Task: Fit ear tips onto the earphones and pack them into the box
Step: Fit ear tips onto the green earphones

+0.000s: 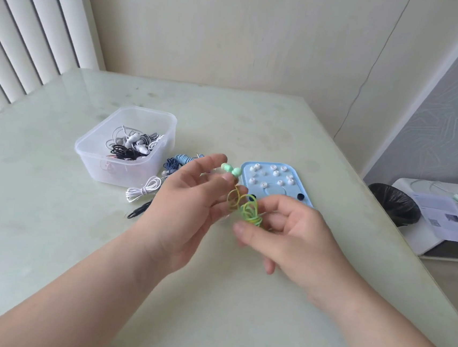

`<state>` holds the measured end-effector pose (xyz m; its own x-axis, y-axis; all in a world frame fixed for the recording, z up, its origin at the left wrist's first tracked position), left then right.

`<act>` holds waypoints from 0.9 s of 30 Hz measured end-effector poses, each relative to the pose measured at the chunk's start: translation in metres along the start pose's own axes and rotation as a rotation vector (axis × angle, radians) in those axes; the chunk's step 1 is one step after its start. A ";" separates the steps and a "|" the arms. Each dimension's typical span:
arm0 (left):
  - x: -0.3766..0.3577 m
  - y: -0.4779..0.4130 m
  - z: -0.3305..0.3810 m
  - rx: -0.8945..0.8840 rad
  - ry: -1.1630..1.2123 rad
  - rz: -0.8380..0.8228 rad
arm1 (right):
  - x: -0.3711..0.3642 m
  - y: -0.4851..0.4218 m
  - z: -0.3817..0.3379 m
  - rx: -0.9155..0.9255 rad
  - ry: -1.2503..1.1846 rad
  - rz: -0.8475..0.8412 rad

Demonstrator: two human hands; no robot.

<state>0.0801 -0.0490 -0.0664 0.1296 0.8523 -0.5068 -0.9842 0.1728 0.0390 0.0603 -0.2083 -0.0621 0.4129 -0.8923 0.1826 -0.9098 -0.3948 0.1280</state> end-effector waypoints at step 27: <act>0.040 -0.003 0.117 -0.122 -0.644 0.188 | -0.030 -0.037 -0.076 0.028 -0.231 0.106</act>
<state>0.1029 0.0426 0.0143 -0.0364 0.9928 0.1145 -0.9987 -0.0321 -0.0400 0.0844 -0.1503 0.0020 0.2977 -0.9540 -0.0348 -0.9495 -0.2997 0.0925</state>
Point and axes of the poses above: each hand's wrist, its own y-axis away from the middle knuckle, its own x-axis out of the back of the hand, z = x × y, the point moved 6 cm from there along -y, towards the middle knuckle, and after that the axes turned 10 degrees about -z, right-handed, at the moved point
